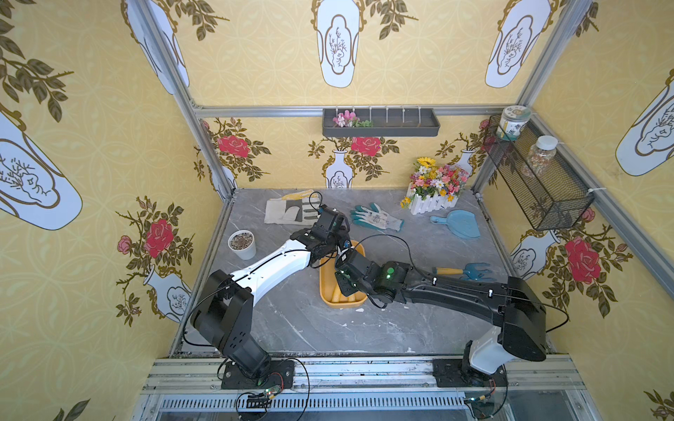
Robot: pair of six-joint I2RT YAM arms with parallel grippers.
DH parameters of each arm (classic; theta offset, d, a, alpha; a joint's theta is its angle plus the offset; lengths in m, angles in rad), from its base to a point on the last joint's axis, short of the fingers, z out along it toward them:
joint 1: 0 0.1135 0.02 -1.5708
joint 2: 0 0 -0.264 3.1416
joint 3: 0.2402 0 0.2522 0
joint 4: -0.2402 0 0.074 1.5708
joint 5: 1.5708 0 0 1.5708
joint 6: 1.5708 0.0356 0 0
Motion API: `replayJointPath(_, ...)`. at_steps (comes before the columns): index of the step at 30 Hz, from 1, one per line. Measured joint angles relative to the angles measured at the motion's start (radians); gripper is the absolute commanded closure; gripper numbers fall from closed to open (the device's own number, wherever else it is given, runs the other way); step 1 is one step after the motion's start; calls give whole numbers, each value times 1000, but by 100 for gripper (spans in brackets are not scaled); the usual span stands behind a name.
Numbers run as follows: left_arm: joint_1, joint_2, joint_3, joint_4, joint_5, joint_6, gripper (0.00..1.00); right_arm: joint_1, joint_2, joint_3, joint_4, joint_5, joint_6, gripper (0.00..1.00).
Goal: Put the rake into the storage box
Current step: Pick up the rake at the center of the board.
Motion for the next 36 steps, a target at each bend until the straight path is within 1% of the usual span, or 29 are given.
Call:
replayJointPath(1, 0, -2, -1, 6, 2, -1, 100, 2, -2, -4, 3, 2, -1, 60)
replayJointPath(3, -1, -5, -2, 18, 9, -4, 100, 2, -10, -11, 8, 5, -7, 64)
replayJointPath(7, -4, -15, -11, 45, 10, -10, 100, 4, -22, -19, 11, 25, -6, 68)
replayJointPath(10, -5, -23, -19, 60, 11, -20, 100, 4, -39, -38, 21, 29, -2, 73)
replayJointPath(16, -10, -35, -30, 100, 26, -58, 100, -3, -111, -106, 54, 37, 12, 79)
replayJointPath(19, -9, -35, -29, 128, 37, -79, 100, -35, -161, -162, 95, 2, 29, 83)
replayJointPath(22, -11, -34, -26, 152, 43, -94, 100, -88, -216, -231, 149, -71, 55, 86)
replayJointPath(27, -15, -31, -24, 171, 55, -109, 95, -155, -283, -318, 220, -187, 84, 87)
replayJointPath(31, -15, -31, -24, 167, 65, -111, 95, -166, -294, -329, 232, -229, 85, 87)
replayJointPath(33, -15, -31, -24, 163, 66, -111, 95, -168, -294, -329, 232, -240, 85, 85)
replayJointPath(34, -15, -31, -24, 161, 66, -109, 95, -168, -293, -328, 232, -243, 85, 82)
replayJointPath(36, -15, -31, -25, 160, 64, -106, 95, -169, -283, -320, 227, -245, 86, 66)
